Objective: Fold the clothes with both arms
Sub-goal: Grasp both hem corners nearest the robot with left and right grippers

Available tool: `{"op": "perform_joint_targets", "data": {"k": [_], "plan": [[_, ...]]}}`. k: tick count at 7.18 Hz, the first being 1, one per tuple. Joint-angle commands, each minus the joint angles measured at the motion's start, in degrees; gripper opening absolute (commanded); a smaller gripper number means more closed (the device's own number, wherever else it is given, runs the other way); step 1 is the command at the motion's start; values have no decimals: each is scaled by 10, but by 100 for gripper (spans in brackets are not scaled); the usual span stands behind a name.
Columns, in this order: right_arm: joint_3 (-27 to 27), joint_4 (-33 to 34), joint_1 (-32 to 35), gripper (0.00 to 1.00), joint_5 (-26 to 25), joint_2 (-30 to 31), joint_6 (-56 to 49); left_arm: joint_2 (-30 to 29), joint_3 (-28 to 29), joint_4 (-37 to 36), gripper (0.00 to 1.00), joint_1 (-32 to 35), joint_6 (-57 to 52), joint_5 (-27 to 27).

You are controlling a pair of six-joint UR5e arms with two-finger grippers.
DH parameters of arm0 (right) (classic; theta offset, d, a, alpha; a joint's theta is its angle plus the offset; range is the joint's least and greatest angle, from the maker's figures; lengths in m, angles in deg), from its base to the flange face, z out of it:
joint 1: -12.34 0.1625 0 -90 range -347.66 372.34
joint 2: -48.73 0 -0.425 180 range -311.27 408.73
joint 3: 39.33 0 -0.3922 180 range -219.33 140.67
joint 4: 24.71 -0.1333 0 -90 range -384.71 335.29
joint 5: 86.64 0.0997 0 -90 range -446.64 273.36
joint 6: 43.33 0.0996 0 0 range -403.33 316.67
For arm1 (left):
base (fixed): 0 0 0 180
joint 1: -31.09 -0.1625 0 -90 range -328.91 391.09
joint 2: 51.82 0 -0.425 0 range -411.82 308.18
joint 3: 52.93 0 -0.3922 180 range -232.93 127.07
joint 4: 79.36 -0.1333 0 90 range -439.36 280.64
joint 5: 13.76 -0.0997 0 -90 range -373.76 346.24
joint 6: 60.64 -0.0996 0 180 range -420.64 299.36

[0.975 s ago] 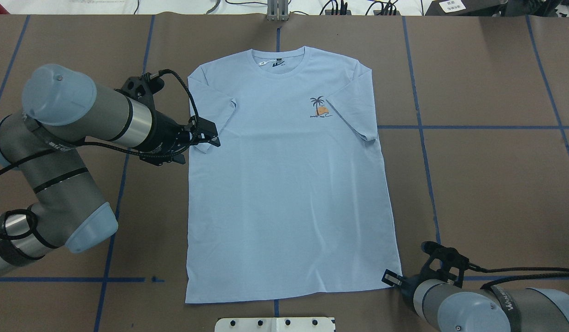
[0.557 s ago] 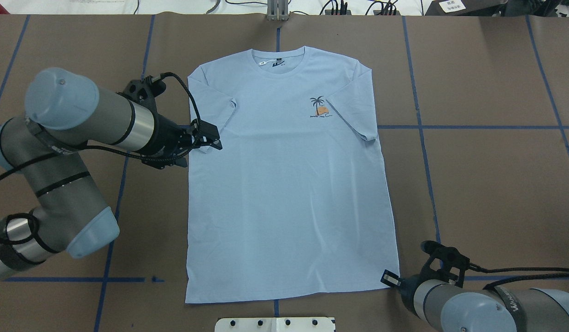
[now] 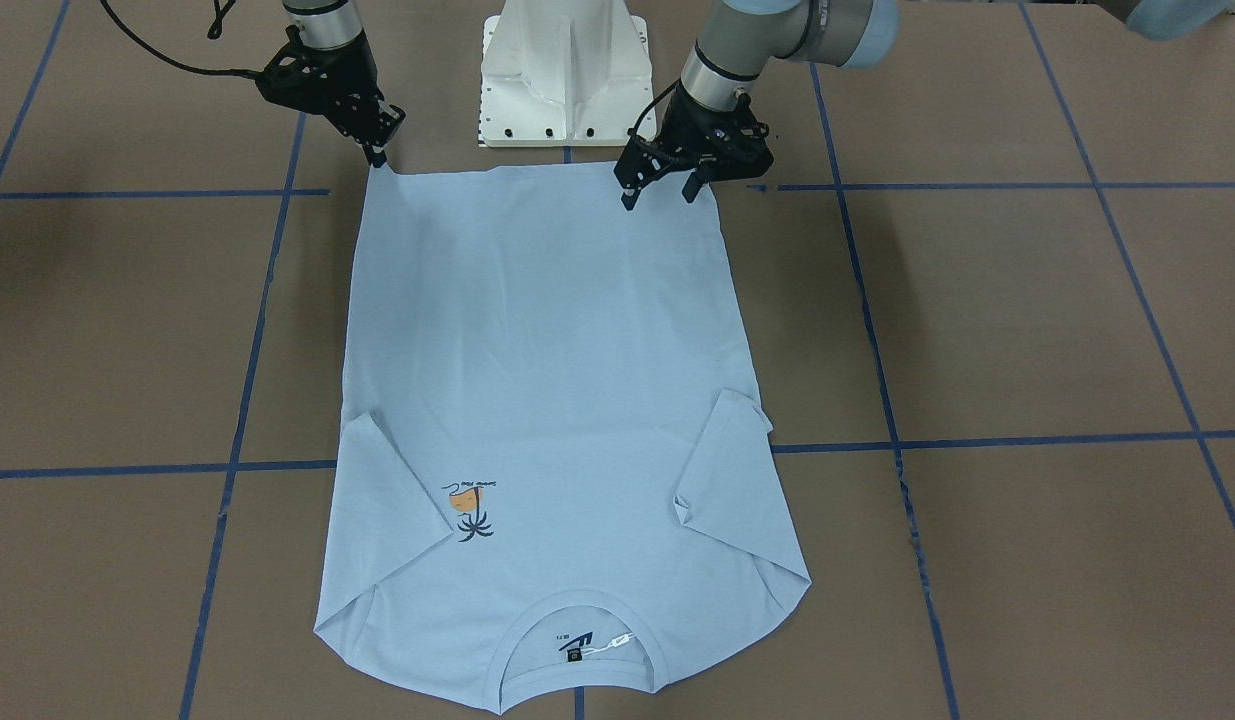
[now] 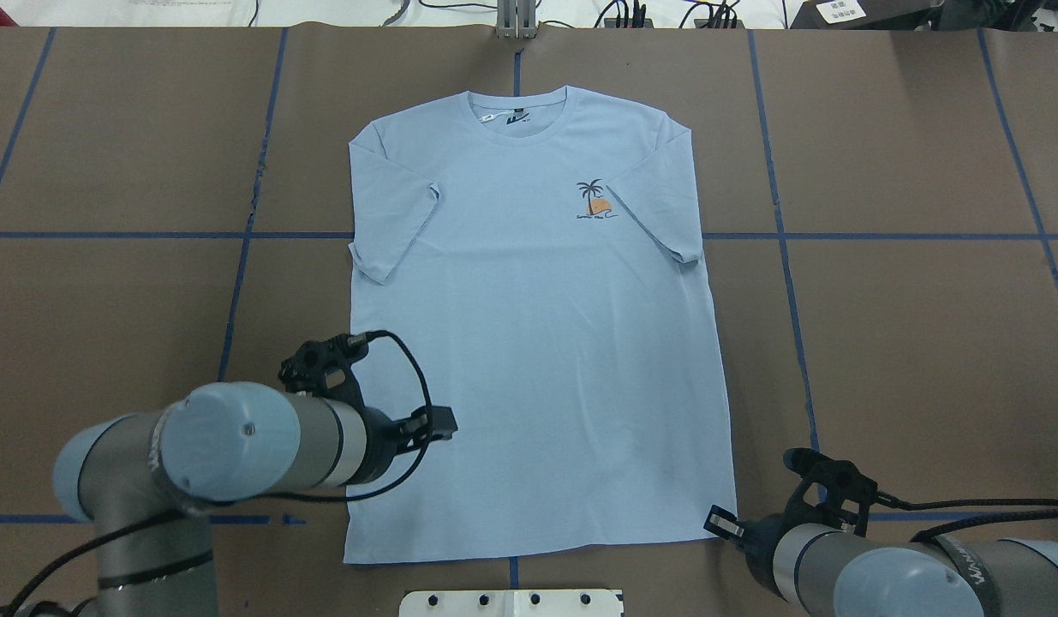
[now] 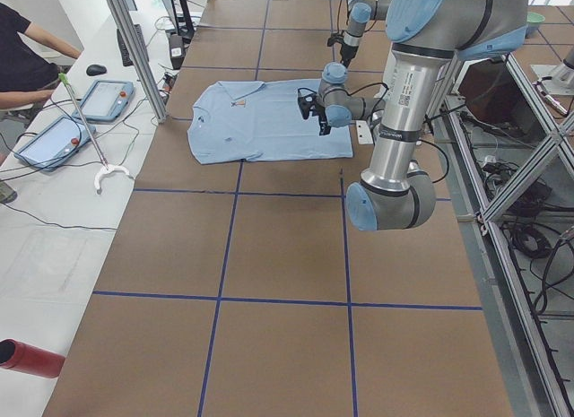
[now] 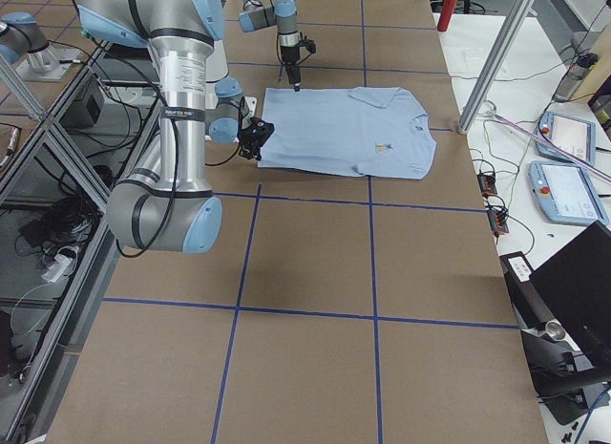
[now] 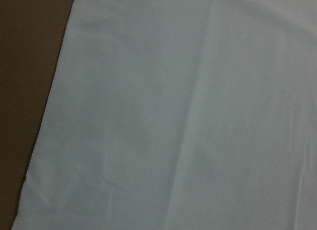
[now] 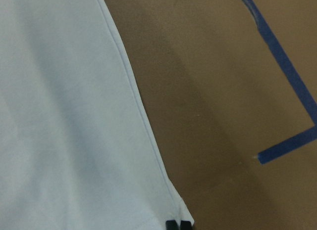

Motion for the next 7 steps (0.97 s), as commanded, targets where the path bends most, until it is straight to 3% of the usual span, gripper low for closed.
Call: {"op": "perform_joint_targets", "data": {"k": [1,3,7], "plan": [[5,0,-16,0,-2,2,7,73,-50,-31,99,-62,68,-21],[9,0,-26,0,-3,3,8,96,-47,-34,97,-80,70,-24],[11,0,-26,0,-6,13,8,97,-32,-34,82,-93,71,-24]]}}
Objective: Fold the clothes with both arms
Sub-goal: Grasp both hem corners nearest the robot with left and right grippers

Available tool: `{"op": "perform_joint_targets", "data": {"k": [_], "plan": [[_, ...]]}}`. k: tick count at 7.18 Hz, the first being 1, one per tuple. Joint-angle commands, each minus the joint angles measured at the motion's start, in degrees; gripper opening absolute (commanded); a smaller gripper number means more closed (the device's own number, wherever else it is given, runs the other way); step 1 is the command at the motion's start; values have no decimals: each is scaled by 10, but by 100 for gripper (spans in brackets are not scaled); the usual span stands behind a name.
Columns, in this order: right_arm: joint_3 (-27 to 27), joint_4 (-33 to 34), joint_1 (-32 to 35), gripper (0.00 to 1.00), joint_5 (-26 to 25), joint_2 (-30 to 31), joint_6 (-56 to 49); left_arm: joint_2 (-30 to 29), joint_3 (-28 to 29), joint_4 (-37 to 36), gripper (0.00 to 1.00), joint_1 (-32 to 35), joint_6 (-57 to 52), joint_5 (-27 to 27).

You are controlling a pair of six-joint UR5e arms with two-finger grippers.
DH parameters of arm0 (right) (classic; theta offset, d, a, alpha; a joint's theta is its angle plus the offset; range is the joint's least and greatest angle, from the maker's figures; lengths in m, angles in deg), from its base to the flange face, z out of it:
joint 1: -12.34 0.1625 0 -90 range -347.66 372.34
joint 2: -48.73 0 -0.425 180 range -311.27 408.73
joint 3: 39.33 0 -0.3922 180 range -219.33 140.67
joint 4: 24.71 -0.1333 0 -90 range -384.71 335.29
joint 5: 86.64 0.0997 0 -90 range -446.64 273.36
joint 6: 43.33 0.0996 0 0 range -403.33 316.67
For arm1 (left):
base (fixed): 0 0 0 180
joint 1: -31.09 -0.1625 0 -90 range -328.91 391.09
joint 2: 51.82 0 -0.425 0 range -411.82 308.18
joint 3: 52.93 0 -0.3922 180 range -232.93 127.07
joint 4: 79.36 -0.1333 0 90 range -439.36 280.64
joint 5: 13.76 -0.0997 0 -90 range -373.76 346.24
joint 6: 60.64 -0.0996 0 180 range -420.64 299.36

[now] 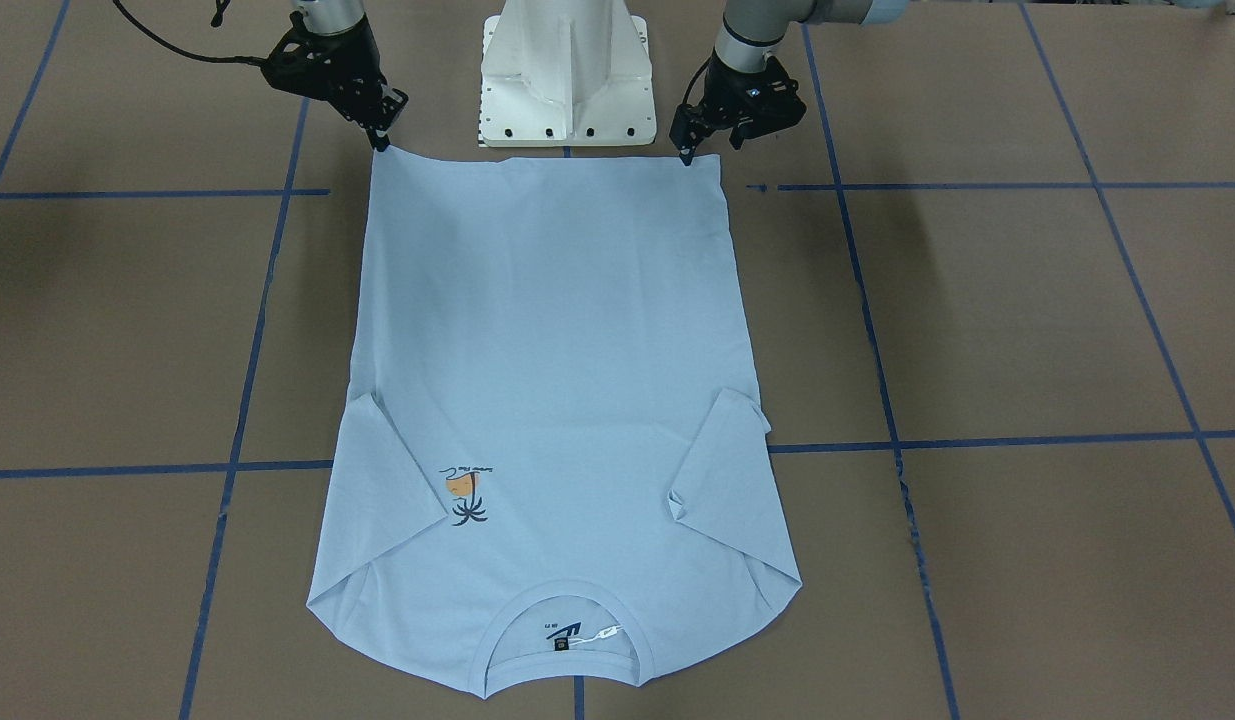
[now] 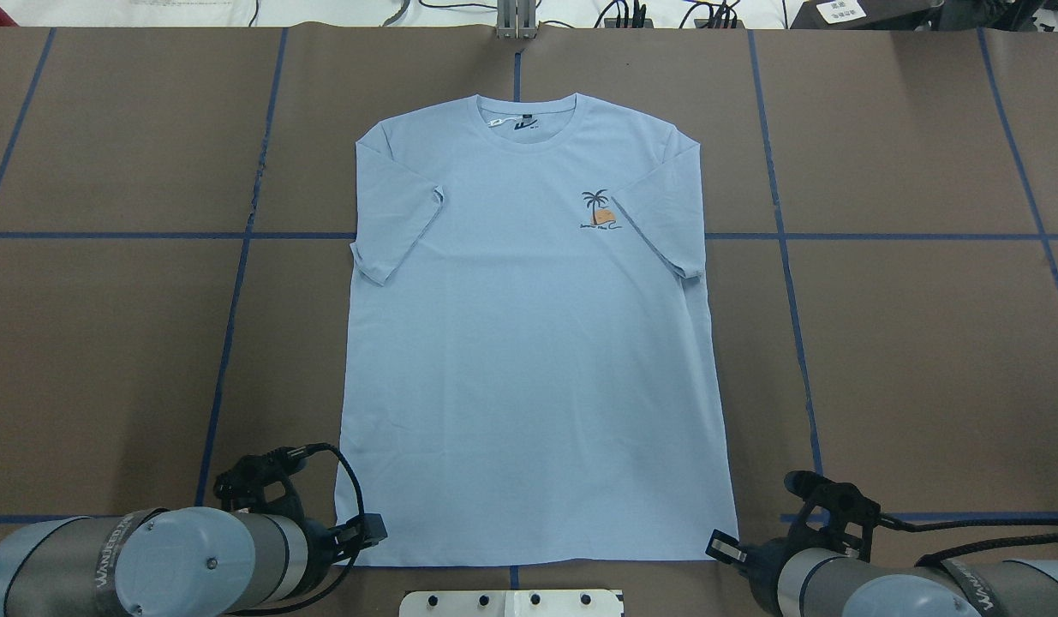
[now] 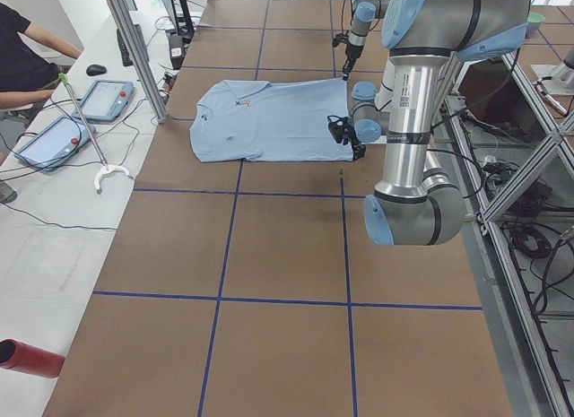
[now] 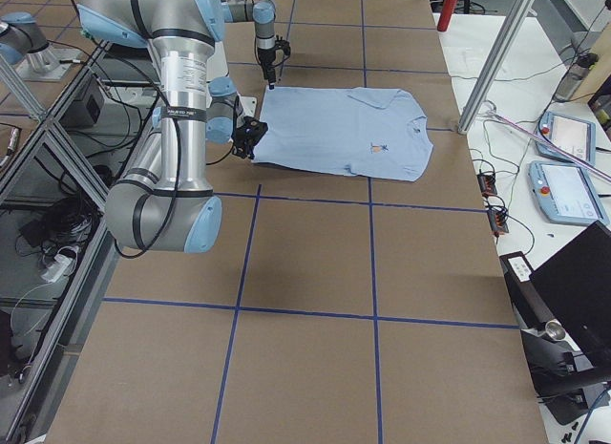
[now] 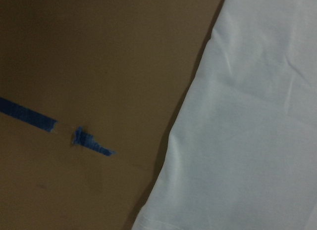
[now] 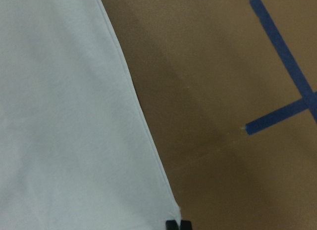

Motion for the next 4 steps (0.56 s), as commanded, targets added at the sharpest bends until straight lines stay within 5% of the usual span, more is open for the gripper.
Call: {"op": "perform_joint_targets", "data": {"k": [1,4], "plan": [[0,0,0,0,-1,2,0,1,7,0,76,-4,0,0],[0,0,0,0,-1,2,-1,0,11,0,57,-4,0,0]]}}
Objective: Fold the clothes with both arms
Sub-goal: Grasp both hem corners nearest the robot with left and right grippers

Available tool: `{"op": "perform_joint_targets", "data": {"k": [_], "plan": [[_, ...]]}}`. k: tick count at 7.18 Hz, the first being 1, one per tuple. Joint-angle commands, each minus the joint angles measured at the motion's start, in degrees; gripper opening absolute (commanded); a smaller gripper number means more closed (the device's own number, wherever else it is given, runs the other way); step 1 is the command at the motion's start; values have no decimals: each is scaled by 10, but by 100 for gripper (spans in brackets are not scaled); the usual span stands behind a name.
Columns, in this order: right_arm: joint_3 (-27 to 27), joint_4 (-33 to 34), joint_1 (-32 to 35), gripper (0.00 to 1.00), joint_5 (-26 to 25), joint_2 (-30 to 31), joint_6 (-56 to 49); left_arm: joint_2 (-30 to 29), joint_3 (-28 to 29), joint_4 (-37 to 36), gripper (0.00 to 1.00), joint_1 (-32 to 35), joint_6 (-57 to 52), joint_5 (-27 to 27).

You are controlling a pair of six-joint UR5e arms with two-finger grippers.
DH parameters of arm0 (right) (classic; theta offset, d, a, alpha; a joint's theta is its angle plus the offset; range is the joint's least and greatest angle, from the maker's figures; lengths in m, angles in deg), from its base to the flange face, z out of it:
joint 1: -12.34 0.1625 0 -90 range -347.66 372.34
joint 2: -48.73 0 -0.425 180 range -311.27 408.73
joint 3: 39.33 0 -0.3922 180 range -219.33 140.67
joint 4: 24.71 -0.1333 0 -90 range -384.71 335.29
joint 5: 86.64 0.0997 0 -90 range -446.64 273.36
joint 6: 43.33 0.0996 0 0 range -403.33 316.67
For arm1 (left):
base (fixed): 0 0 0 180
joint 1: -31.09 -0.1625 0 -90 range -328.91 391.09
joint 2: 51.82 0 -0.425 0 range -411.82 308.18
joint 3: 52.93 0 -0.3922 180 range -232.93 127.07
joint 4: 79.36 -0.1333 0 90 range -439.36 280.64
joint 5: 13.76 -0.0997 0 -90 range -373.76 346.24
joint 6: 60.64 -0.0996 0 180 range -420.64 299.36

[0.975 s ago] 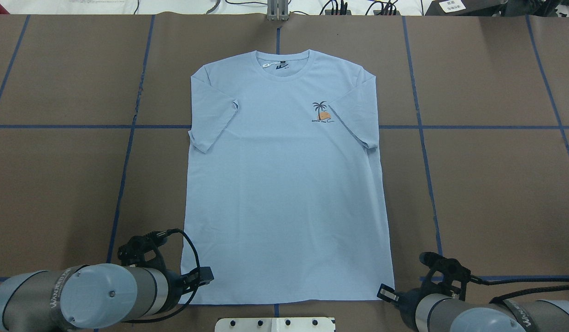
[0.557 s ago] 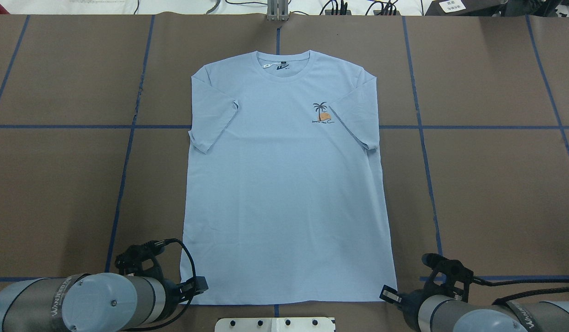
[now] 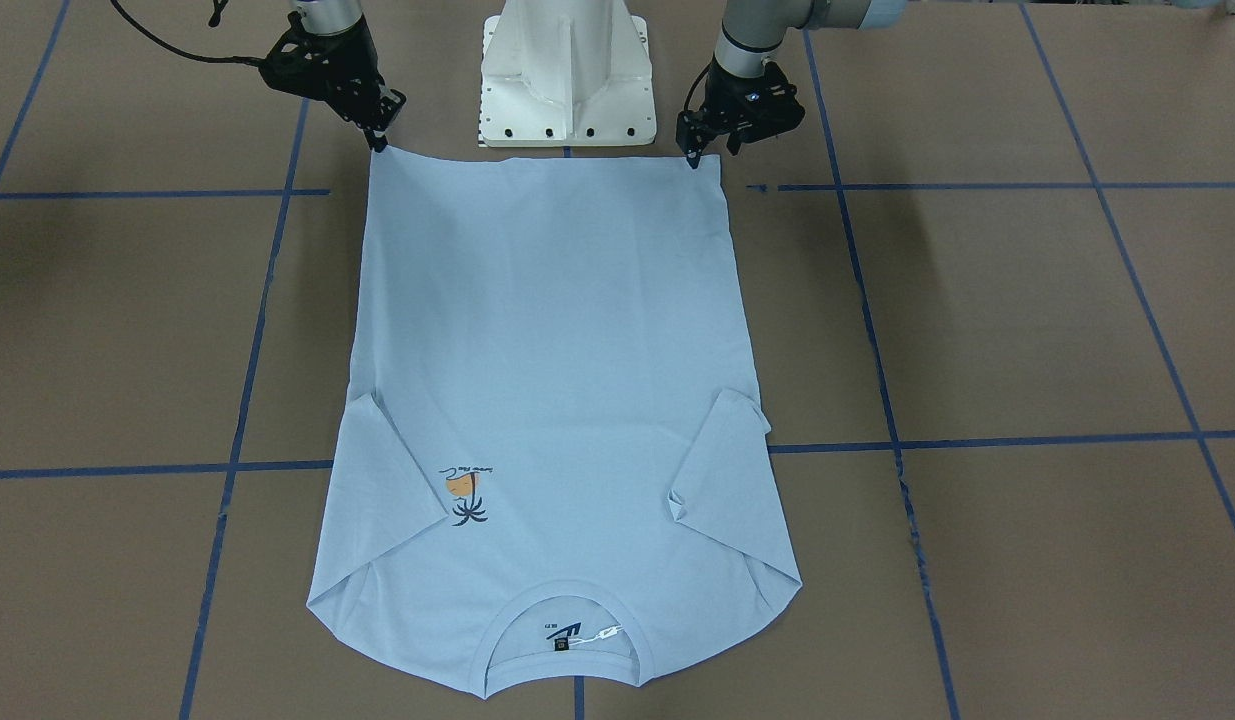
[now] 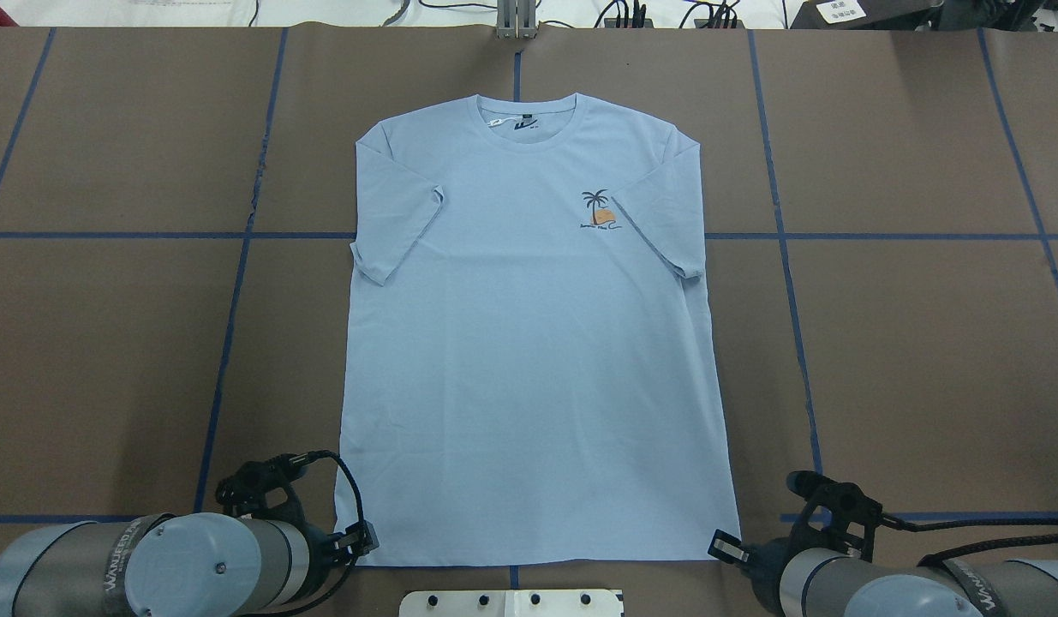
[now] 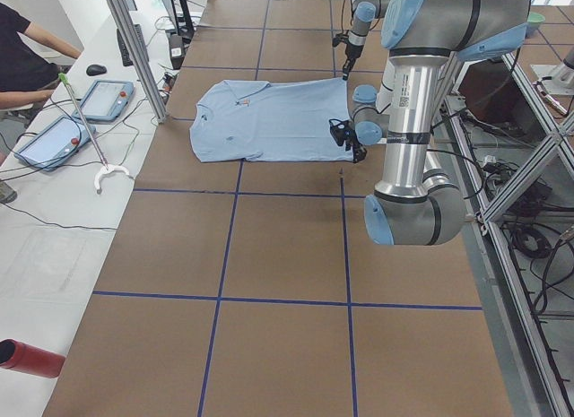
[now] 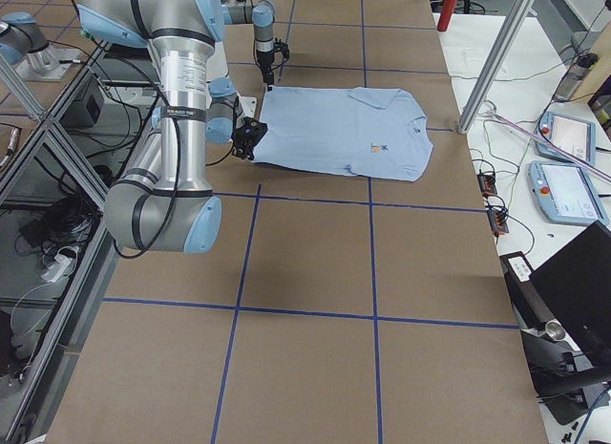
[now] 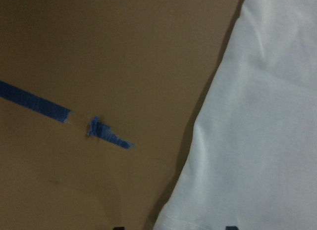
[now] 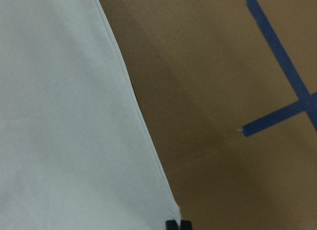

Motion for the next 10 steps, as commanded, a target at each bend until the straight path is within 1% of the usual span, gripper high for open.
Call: {"op": "perform_joint_targets", "data": {"k": [1,3,4,6,7,8,9,10], "plan": [[0,0,0,0,0,0,0,1,2,0,39,0,0,0],[2,0,0,0,0,-1,0,1,2,-1,5,0,0,1],[2,0,0,0,0,-1,0,0,0,0,0,0,0,3],[4,0,0,0,0,-1,0,-4,-21,-5,0,3,-1,4],[13,0,0,0,0,2,1,-4,-72,-49,0,3,-2,8],[40,0,-1,0,2,12,0,-5,-125,-89,0,4,-2,17],[89,18,2,0,0,26,1,-5,-159,-96,0,9,-2,31],[131,91,41,0,0,18,-1,-9,-157,-95,0,17,-2,32]]}}
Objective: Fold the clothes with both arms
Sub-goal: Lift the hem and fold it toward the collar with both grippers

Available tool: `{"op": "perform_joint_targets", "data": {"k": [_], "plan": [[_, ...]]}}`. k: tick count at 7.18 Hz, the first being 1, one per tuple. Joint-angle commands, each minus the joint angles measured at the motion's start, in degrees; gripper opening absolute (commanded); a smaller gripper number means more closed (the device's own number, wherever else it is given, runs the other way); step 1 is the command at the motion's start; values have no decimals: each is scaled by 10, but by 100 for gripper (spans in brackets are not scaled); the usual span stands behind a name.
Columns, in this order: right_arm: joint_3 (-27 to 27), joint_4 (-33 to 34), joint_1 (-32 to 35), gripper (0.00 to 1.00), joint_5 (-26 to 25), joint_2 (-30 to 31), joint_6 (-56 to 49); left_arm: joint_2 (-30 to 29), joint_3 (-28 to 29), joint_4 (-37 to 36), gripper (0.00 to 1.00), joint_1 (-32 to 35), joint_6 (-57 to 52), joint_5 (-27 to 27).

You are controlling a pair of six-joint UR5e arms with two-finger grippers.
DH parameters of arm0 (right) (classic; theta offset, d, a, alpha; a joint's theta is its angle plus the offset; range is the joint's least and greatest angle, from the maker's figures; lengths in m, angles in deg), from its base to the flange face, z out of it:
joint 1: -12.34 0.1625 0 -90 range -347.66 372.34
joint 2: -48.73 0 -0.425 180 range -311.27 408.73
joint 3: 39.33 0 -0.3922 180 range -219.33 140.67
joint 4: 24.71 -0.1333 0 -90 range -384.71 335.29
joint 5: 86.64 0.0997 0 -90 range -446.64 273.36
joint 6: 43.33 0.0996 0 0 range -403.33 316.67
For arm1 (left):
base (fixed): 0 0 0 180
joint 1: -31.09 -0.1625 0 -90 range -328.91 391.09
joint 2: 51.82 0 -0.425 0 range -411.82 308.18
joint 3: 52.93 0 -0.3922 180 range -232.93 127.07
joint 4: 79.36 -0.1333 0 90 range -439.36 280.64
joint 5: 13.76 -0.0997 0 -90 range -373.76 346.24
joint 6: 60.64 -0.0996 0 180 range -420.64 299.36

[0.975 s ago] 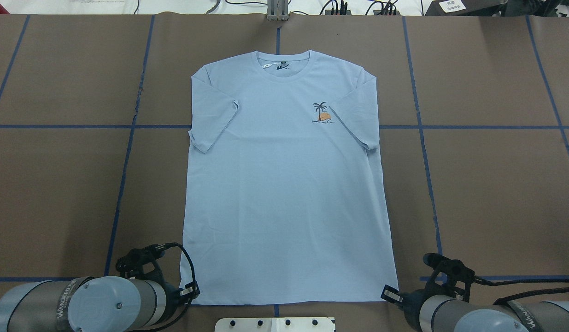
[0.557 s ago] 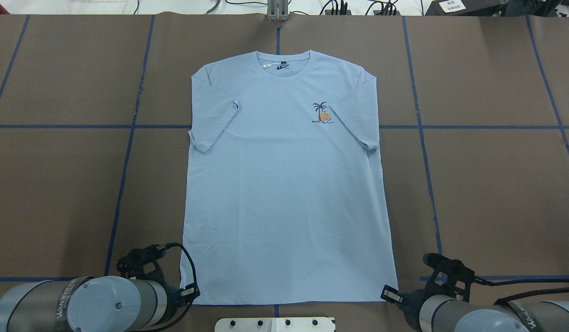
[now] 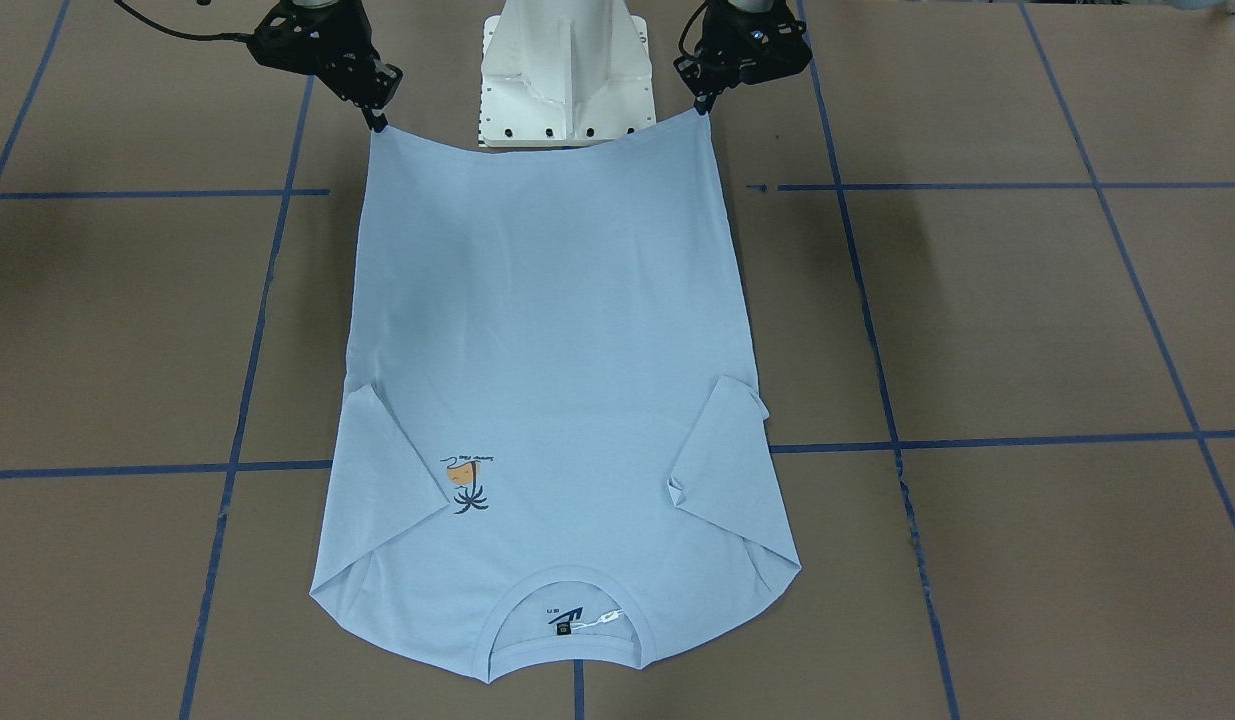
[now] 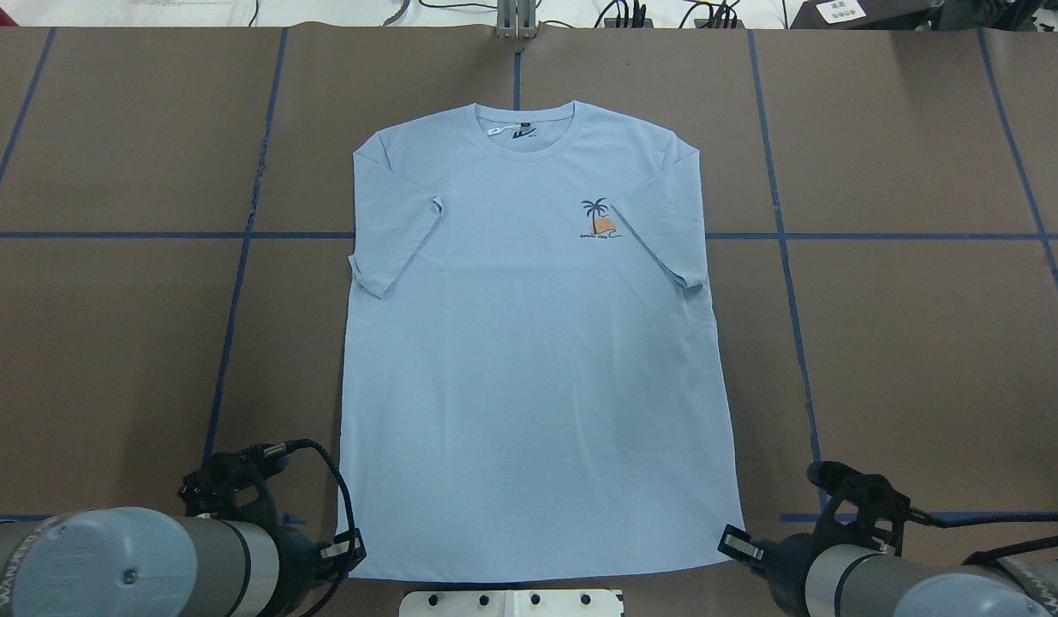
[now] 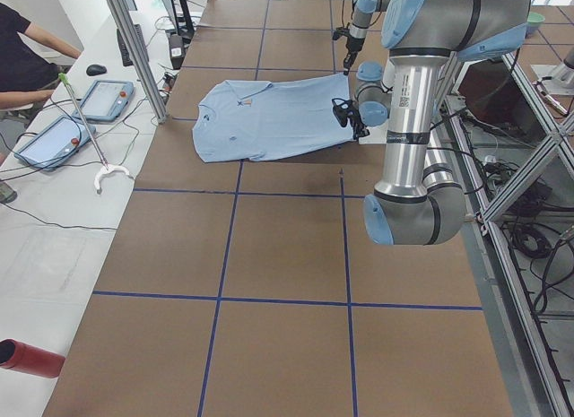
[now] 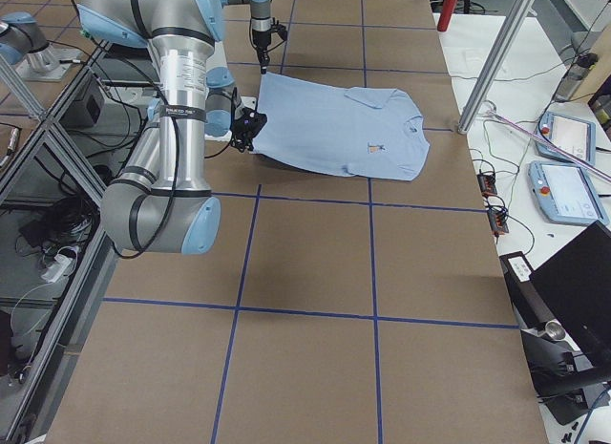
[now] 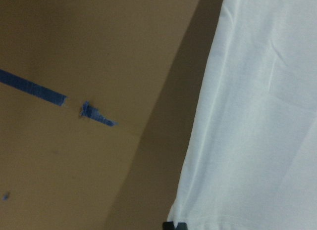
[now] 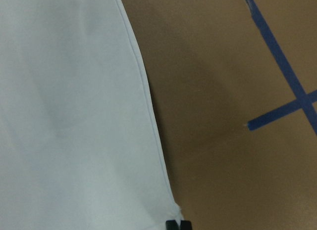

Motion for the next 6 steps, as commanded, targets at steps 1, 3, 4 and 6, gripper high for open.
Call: {"op": "perform_joint_targets", "data": {"k": [1,3,4,6], "plan": [[46,93,67,0,2,-37,-14,-26,-14,-8,0,55,-10,4],[-33,108,191,0,29,-155,-132,-112,81,-10,0,184,-90,8],[-107,111,274,0,96,-214,-207,-147,147,-6,0,242,-165,9],[-294,105,400,0,150,-336,-342,-180,259,57,0,325,-204,8]]}}
